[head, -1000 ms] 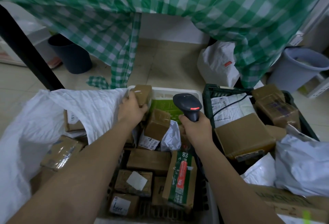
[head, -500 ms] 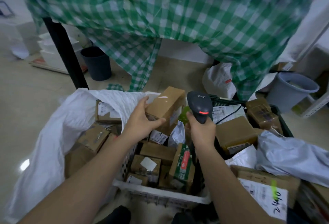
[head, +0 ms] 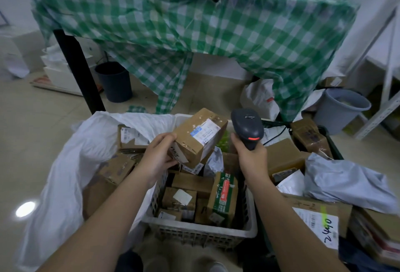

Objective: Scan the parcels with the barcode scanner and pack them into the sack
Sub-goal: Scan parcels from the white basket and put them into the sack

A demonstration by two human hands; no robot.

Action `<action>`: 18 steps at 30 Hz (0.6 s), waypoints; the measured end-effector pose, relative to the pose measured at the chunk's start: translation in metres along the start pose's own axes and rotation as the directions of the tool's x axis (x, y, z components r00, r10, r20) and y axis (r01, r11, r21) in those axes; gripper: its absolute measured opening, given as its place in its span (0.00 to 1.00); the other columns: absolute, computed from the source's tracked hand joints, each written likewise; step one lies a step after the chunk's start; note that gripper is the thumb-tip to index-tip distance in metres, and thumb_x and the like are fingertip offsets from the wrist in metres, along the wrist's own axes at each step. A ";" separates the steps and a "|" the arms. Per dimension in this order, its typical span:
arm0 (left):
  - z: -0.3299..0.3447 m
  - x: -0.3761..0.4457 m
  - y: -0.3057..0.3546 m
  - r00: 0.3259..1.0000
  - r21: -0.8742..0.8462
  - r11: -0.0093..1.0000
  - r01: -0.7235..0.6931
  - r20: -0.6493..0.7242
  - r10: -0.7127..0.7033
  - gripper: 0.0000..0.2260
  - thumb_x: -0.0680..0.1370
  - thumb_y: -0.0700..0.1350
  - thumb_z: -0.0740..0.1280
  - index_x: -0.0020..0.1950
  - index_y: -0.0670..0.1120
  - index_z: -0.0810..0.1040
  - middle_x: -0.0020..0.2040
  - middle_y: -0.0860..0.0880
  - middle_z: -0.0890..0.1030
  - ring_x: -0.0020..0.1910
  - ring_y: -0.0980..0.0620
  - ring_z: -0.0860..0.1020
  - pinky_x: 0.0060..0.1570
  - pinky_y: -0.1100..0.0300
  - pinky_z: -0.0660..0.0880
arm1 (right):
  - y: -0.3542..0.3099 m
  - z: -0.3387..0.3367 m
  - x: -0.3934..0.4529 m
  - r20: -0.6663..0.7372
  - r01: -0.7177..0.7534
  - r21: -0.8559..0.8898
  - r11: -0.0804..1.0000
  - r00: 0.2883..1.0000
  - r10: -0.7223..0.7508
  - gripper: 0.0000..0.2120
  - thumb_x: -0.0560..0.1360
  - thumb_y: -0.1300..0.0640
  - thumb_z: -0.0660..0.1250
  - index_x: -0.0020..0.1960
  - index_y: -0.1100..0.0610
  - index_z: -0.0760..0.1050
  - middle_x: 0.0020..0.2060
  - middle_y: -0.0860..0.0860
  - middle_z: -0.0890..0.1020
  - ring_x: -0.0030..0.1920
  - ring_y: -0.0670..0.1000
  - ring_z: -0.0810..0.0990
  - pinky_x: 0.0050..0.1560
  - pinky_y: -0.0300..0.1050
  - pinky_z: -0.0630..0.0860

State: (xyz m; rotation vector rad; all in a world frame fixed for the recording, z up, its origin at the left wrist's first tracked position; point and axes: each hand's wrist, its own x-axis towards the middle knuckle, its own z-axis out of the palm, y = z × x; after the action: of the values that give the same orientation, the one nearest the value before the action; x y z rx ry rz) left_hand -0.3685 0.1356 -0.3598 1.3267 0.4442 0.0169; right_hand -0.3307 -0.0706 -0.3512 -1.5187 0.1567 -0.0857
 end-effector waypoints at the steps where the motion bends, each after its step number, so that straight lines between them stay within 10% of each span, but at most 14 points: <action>1: -0.001 0.002 0.000 1.000 0.002 1.000 -0.002 0.006 0.002 0.10 0.81 0.50 0.61 0.58 0.49 0.77 0.53 0.48 0.79 0.55 0.44 0.79 0.49 0.56 0.77 | 0.000 0.003 0.003 -0.008 -0.013 0.042 0.999 1.000 0.013 0.14 0.74 0.56 0.72 0.59 0.57 0.77 0.50 0.48 0.83 0.51 0.45 0.79 0.53 0.41 0.72; 12: 0.003 0.013 0.003 0.989 -0.064 0.993 -0.094 -0.122 0.086 0.09 0.80 0.50 0.64 0.56 0.46 0.73 0.51 0.48 0.81 0.48 0.52 0.81 0.42 0.62 0.78 | 0.014 0.024 0.017 -0.052 -0.011 0.085 0.996 0.999 0.016 0.09 0.72 0.58 0.74 0.46 0.47 0.76 0.42 0.44 0.82 0.43 0.41 0.80 0.42 0.33 0.74; 18: 0.011 0.007 -0.005 0.997 -0.060 0.995 -0.075 -0.039 0.073 0.20 0.81 0.55 0.57 0.71 0.52 0.70 0.62 0.51 0.80 0.58 0.55 0.78 0.57 0.57 0.75 | 0.012 0.025 0.013 -0.101 0.051 0.047 0.998 0.994 -0.047 0.10 0.73 0.58 0.73 0.44 0.46 0.75 0.41 0.41 0.80 0.44 0.40 0.78 0.49 0.40 0.71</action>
State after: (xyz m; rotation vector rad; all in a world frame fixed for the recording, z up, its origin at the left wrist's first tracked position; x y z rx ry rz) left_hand -0.3599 0.1259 -0.3646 1.2834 0.4224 0.1160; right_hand -0.3143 -0.0476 -0.3630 -1.4701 0.1960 -0.2037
